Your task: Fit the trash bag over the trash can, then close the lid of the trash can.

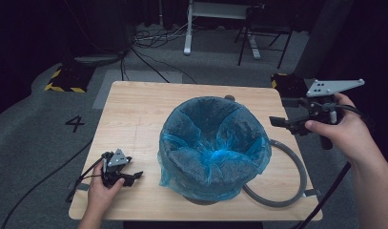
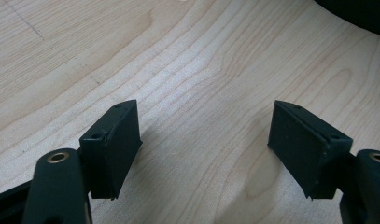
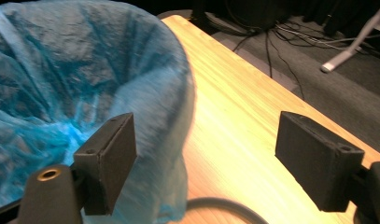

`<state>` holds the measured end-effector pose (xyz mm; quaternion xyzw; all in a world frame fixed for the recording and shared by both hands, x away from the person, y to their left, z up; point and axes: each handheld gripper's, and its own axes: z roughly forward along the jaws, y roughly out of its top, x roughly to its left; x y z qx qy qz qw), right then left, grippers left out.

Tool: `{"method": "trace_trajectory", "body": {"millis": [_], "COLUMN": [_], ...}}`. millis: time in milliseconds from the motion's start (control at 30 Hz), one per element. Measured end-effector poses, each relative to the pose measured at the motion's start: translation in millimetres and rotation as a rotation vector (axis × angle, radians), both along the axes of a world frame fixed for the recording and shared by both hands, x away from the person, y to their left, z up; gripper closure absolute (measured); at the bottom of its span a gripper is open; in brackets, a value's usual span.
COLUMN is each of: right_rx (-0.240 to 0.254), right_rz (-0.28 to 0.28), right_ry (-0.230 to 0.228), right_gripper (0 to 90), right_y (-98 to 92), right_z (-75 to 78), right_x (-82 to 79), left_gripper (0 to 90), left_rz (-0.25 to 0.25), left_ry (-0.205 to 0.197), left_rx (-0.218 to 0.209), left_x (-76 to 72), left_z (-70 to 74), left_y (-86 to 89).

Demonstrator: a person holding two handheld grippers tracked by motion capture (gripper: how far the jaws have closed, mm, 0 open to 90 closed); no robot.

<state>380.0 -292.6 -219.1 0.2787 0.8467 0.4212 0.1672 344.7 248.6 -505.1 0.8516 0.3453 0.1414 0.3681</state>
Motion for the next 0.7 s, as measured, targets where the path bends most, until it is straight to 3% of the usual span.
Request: {"method": "trace_trajectory", "body": {"millis": [700], "right_rx": [0.025], "right_rz": [-0.093], "right_ry": [0.000], "right_gripper": [20.7], "right_y": [-63.6], "right_z": [-12.5], "right_x": [-10.1], "left_gripper": [25.0], "left_rz": [0.000], "left_ry": [0.000], "left_rx": [0.001], "left_x": [0.3], "left_z": [0.1], "left_y": [0.1]}}
